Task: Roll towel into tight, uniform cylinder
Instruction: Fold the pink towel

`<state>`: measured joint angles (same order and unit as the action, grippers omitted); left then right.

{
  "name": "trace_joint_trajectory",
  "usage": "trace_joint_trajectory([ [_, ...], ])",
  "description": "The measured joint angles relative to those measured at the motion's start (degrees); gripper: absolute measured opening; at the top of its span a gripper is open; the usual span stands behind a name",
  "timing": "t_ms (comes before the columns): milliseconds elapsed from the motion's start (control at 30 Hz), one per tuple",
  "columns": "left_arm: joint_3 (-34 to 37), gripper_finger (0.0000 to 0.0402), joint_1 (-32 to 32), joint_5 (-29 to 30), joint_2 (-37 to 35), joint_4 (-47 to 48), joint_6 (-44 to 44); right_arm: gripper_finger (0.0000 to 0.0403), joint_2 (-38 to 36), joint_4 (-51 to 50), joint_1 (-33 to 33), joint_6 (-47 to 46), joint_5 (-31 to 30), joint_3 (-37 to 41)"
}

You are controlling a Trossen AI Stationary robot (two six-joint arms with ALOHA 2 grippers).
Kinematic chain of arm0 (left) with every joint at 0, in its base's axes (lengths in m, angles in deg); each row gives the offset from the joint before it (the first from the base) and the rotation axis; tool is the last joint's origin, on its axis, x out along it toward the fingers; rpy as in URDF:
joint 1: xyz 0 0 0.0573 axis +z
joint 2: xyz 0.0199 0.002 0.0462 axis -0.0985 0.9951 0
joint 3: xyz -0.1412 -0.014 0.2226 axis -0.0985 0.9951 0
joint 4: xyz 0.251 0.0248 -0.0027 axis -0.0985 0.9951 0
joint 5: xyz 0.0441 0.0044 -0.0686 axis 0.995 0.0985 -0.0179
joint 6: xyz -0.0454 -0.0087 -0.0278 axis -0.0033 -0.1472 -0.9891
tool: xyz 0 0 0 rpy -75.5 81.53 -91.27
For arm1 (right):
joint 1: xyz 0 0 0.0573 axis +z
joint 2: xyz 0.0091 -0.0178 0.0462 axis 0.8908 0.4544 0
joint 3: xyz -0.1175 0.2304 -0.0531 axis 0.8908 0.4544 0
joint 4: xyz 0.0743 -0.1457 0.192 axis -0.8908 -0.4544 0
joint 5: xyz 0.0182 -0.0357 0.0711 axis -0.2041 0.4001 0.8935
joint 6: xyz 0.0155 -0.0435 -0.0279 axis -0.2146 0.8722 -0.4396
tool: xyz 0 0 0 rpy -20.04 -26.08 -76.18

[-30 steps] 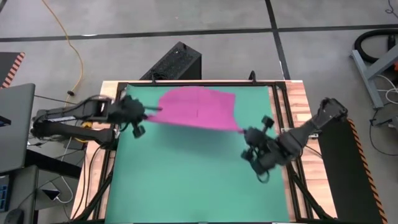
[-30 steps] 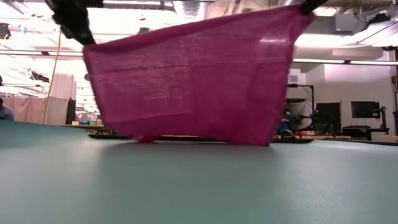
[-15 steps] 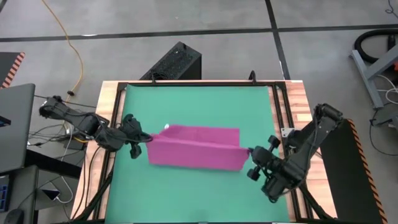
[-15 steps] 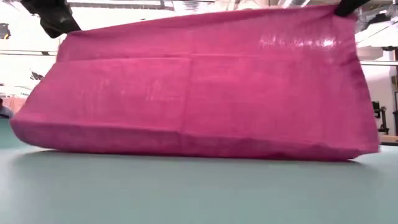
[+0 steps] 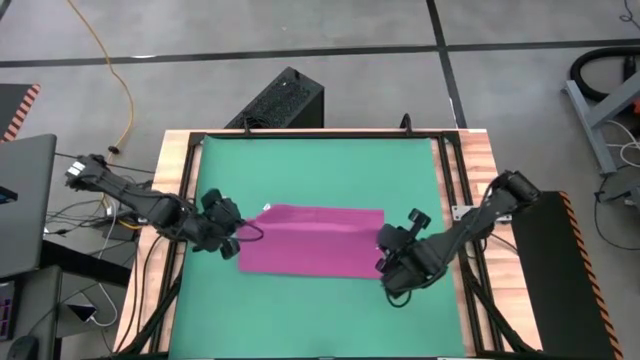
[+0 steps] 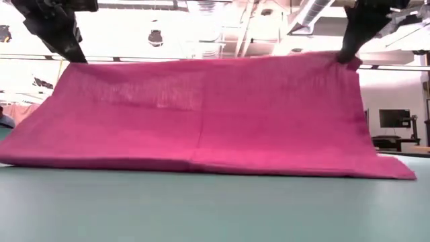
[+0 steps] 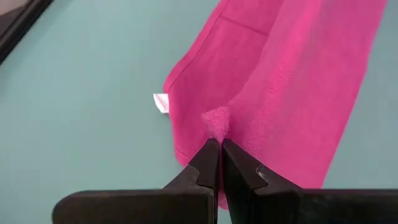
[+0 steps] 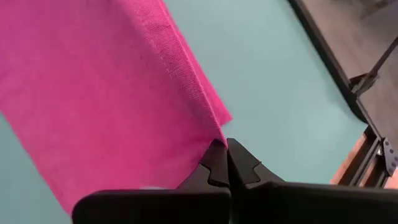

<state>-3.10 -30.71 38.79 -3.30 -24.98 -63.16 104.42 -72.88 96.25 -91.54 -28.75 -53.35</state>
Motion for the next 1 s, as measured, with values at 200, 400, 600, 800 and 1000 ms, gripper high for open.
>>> trace_joint_trajectory([
  [200,0.0,0.0,0.0,-0.62,5.25,-0.04,-0.08,0.0,3.33,0.62,-1.4,0.16,3.09,0.0],
  [400,0.02,0.0,0.0,-0.05,10.4,-0.13,0.2,0.0014,6.04,0.87,-1.95,0.14,3.22,-0.02],
  [600,0.02,0.0005,0.02,4.47,15.65,-0.2,-0.69,0.0028,8.84,2.57,-4.33,0.16,3.36,-0.04],
  [800,0.02,0.0055,-0.73,3.49,19.9,-0.22,3.47,0.0071,10.6,3.16,-6.07,2.91,6.39,0.02],
  [1000,0.02,0.0131,-1.12,8.73,20.81,-0.15,6.55,0.0139,10.59,1.21,-6.57,2.37,3.27,0.04],
])
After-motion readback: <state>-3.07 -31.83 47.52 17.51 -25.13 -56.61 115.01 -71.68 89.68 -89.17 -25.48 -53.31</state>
